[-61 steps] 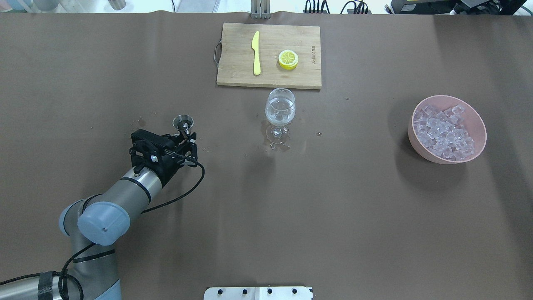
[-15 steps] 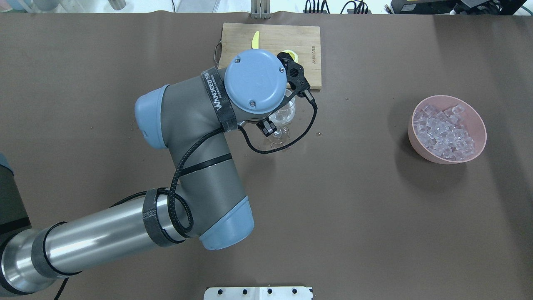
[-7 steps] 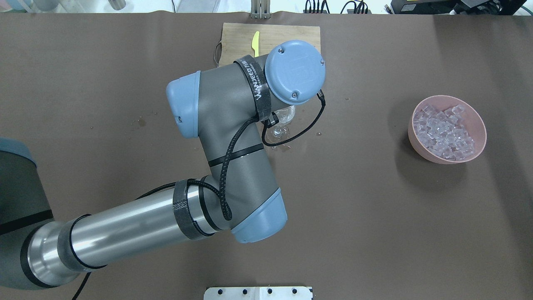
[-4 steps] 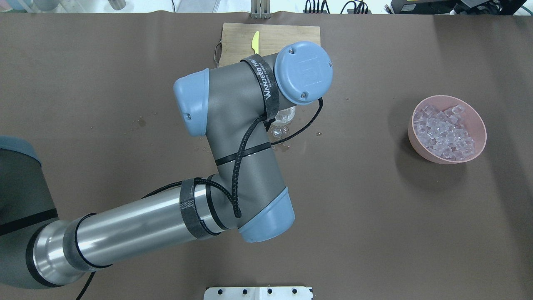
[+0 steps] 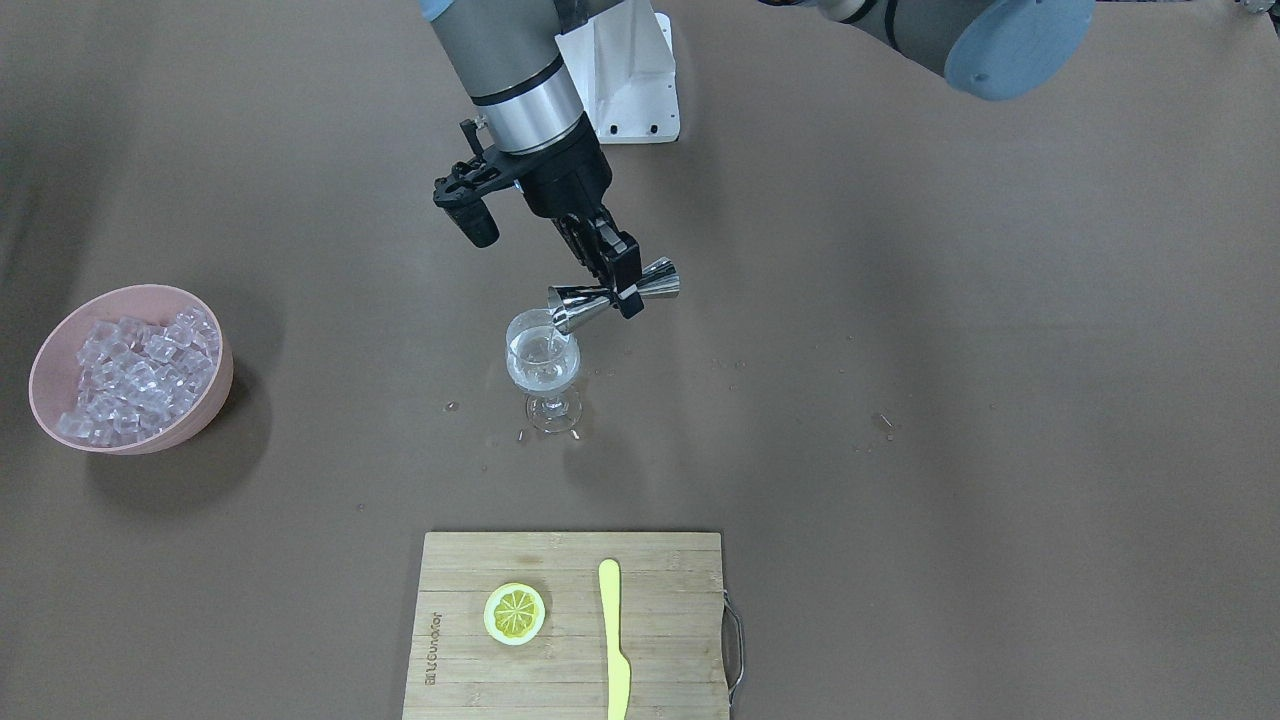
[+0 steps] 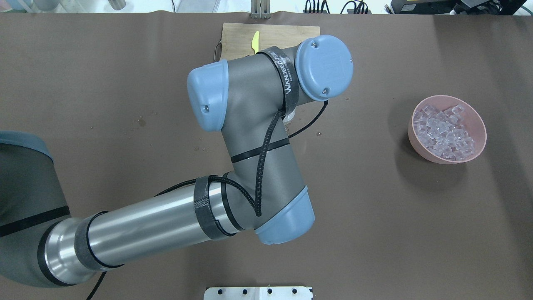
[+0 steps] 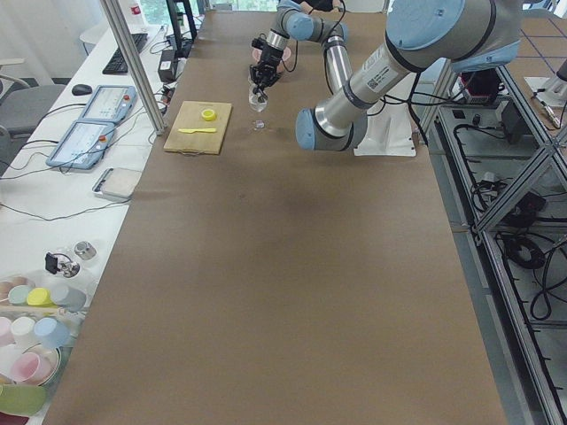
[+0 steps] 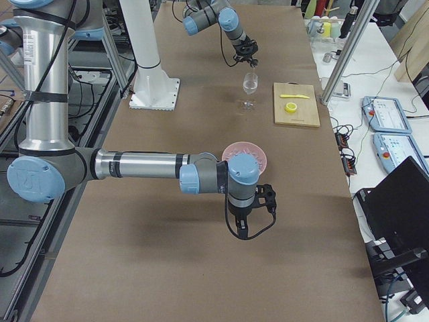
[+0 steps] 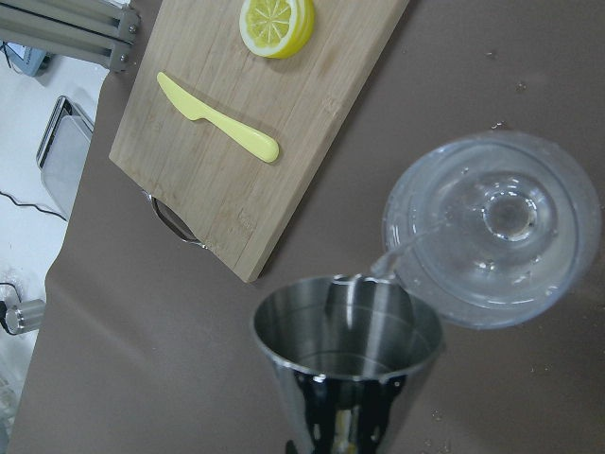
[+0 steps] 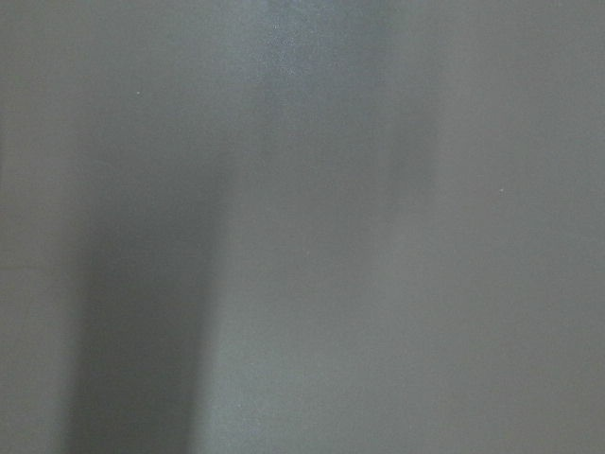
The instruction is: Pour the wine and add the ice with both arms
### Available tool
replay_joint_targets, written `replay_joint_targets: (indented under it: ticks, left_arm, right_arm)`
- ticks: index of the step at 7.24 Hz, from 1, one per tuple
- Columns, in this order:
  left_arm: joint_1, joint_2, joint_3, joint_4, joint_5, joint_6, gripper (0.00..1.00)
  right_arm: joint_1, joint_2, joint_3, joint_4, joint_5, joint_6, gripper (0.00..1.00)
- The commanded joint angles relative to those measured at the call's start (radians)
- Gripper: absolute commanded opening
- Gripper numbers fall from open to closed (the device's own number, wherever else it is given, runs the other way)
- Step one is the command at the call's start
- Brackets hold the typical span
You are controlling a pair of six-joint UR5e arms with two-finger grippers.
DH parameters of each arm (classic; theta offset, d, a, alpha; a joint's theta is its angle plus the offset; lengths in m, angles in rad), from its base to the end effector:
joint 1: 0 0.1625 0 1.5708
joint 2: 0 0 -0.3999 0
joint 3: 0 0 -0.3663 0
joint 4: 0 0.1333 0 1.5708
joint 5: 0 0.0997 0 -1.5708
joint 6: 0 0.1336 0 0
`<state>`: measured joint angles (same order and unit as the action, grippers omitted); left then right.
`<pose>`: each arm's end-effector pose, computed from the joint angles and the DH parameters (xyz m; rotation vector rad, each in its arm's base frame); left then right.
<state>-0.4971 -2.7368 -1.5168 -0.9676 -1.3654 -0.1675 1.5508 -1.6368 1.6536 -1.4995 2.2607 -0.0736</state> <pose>0.5217 -0.4657 0.0572 0.5453 0.1353 0.8309 0.0393 -0.4491 0.6493 0.1031 -0.6873 -0.1202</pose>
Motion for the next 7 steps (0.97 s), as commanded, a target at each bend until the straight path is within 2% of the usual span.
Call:
replay_joint_targets:
  ticks: [1, 7]
  left_arm:
    - [0.034, -0.026, 0.026, 0.033, 0.052, 0.000, 0.00]
    - [0.043, -0.026, 0.027, 0.027, 0.046, -0.009, 0.00]
  right_arm:
    - [0.000, 0.000, 0.000, 0.001, -0.001, 0.000, 1.00]
    - [0.000, -0.002, -0.006, 0.001, 0.000, 0.000, 1.00]
